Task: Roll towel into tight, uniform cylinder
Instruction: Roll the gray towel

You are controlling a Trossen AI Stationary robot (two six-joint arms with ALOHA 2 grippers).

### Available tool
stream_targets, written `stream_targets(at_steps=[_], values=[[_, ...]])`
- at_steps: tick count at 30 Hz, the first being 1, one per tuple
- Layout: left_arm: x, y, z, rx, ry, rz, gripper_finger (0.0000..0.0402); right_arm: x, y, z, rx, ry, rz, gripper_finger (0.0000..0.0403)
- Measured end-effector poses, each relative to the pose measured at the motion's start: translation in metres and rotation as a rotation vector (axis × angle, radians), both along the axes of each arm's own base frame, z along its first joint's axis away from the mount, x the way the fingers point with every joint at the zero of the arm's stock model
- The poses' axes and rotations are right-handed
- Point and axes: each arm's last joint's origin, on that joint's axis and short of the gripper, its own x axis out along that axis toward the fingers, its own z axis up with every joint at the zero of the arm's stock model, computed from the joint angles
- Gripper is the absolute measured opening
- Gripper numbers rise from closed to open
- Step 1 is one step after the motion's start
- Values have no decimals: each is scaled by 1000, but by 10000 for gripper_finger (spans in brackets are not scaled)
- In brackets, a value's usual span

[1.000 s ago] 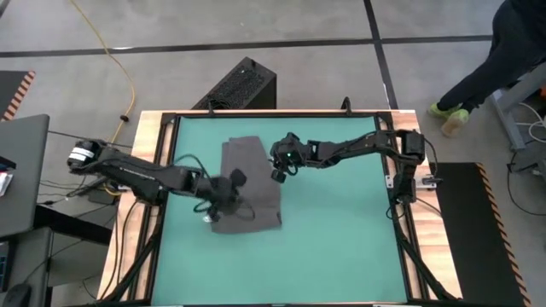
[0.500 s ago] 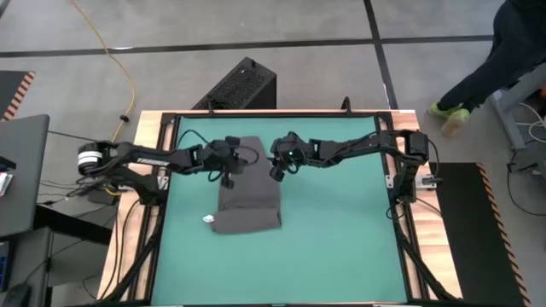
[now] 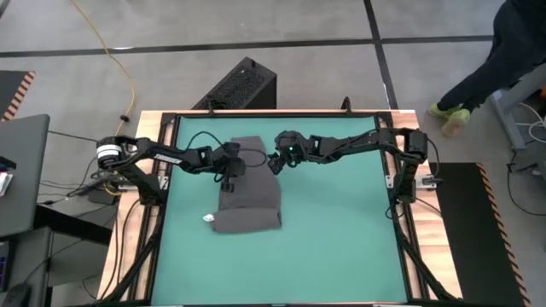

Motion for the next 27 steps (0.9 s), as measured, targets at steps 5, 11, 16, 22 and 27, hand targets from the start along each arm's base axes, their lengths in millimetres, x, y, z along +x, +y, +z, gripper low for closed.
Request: stream_targets(at_steps=[5,11,16,22,27], values=[[3,-10,-3,-26,12,-46,0,-3,10,-6,46,69,-6,239],[16,-28,2,-55,-24,-196,0,-8,24,-14,76,172,-25,238],[21,-36,5,-55,-30,-229,0,-12,32,-19,127,221,-44,238],[21,-38,5,-53,-30,-229,0,-8,41,-16,128,180,-42,238],[21,-38,5,-60,-33,-218,0,-3,43,-21,115,156,-44,238]])
